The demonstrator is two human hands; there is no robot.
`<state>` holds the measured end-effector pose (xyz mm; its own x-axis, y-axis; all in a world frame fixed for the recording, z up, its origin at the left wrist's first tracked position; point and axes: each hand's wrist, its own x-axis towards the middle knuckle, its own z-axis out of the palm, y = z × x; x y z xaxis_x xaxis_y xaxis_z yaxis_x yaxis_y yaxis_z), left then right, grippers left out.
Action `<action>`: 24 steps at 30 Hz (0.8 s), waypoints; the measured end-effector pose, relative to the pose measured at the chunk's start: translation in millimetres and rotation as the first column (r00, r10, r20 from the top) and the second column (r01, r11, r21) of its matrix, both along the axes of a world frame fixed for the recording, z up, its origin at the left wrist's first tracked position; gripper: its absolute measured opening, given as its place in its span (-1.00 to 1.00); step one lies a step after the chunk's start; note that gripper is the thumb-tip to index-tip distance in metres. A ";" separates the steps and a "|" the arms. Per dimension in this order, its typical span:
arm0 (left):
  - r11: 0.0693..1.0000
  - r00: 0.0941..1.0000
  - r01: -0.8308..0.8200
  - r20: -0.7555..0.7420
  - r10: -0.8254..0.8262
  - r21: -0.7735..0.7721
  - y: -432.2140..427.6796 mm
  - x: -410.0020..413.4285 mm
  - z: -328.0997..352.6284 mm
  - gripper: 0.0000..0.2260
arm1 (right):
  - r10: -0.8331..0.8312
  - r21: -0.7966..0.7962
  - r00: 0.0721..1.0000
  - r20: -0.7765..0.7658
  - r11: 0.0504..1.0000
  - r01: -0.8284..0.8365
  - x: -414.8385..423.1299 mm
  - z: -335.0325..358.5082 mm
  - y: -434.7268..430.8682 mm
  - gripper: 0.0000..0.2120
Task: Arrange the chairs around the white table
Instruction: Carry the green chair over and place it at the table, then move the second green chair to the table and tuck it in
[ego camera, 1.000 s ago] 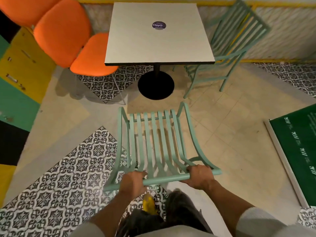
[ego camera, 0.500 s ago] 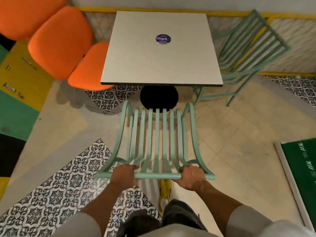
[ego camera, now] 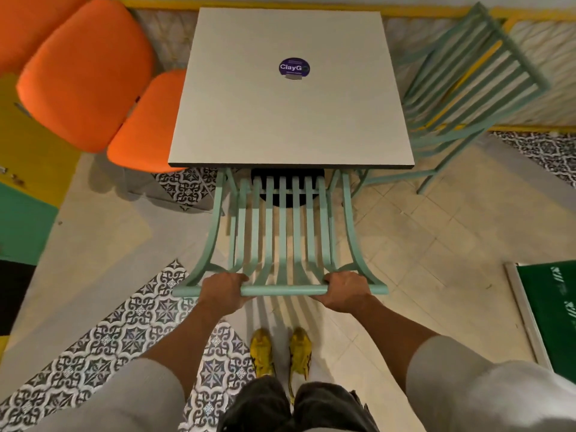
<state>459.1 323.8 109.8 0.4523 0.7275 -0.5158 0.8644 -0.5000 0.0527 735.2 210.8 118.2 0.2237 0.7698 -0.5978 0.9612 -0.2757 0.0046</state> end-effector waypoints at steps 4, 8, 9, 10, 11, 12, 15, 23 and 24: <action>0.999 1.000 0.005 -0.013 -0.004 0.044 27.0 8.0 5.6 -0.48 | -0.026 0.033 1.000 0.012 0.999 0.025 2.7 -1.5 20.8 -0.30; 0.995 0.999 0.016 -0.048 -0.012 0.103 41.2 15.7 15.0 -0.45 | -0.072 0.043 0.997 -0.020 0.996 0.073 6.2 4.4 32.6 -0.36; 0.994 0.999 0.020 -0.052 -0.014 0.103 41.8 17.9 17.4 -0.43 | -0.083 0.038 0.996 -0.032 0.996 0.084 7.2 7.3 33.6 -0.36; 0.996 0.998 0.020 -0.056 -0.015 0.092 41.0 20.3 20.3 -0.42 | -0.093 0.029 0.995 -0.043 0.995 0.094 8.1 10.2 33.2 -0.35; 0.997 0.998 0.023 -0.061 -0.019 0.077 39.3 23.0 23.1 -0.39 | -0.104 0.017 0.993 -0.053 0.994 0.105 8.9 13.6 32.3 -0.34; 0.997 0.997 0.035 -0.070 -0.030 0.065 37.3 25.6 26.1 -0.35 | -0.116 0.006 0.991 -0.065 0.993 0.117 10.4 17.4 31.4 -0.33; 0.998 0.995 0.063 -0.078 -0.061 0.028 30.1 30.7 33.0 -0.25 | -0.136 -0.023 0.986 -0.098 0.991 0.135 16.0 29.1 26.6 -0.33; 0.983 0.980 0.183 0.075 -0.185 0.029 46.8 93.5 73.1 -0.01 | -0.241 -0.029 0.959 -0.149 0.971 0.239 59.6 75.8 0.4 -0.21; 0.973 0.968 0.224 0.100 -0.229 0.062 49.3 110.8 78.7 -0.03 | -0.276 -0.005 0.952 -0.137 0.961 0.277 70.2 81.5 -5.7 -0.21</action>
